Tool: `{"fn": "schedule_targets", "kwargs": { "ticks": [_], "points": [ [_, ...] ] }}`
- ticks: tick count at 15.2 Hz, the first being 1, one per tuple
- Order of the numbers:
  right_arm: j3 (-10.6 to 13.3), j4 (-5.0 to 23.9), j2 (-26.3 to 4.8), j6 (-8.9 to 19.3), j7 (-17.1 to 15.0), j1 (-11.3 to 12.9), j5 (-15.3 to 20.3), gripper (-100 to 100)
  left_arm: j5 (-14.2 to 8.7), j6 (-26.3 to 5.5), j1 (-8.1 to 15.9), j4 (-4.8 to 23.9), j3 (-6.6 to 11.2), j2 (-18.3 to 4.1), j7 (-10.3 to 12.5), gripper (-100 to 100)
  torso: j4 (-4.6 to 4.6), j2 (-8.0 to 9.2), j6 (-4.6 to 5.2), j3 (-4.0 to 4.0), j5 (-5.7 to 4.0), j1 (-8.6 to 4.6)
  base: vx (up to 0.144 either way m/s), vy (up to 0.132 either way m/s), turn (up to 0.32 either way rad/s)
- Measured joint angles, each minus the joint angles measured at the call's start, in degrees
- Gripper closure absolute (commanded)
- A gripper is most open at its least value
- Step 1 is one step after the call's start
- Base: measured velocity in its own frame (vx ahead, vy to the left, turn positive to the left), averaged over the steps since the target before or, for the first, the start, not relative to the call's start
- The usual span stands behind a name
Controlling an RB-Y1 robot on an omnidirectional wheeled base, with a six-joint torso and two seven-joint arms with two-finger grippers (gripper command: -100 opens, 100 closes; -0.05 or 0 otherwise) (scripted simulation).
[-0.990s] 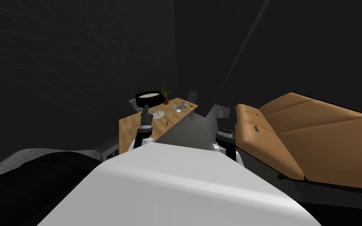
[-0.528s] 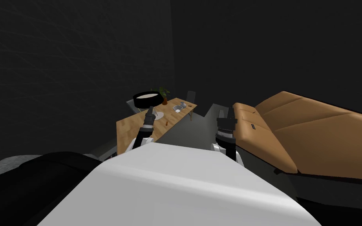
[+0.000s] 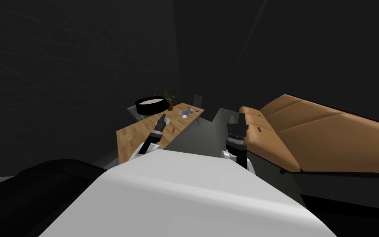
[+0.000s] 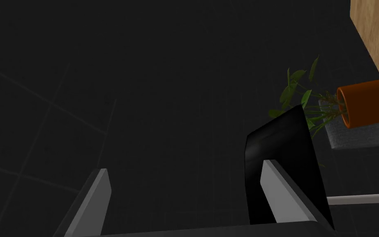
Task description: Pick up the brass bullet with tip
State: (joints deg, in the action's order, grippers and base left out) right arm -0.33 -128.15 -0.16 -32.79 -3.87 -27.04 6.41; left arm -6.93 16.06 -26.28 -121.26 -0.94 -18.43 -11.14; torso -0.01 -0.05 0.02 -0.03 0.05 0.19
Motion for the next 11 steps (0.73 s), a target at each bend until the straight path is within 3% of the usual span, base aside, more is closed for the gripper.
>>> {"fn": "schedule_targets", "kwargs": {
  "ticks": [11],
  "points": [
    [0.0,0.0,0.0,0.0,0.0,0.0,0.0,0,-8.69,-10.79,3.74,7.18,-6.15,-11.24,-3.88,-100,-0.02,-0.08,0.01,-0.04,0.0,0.0,0.014,0.037,-0.126]
  ]
}}
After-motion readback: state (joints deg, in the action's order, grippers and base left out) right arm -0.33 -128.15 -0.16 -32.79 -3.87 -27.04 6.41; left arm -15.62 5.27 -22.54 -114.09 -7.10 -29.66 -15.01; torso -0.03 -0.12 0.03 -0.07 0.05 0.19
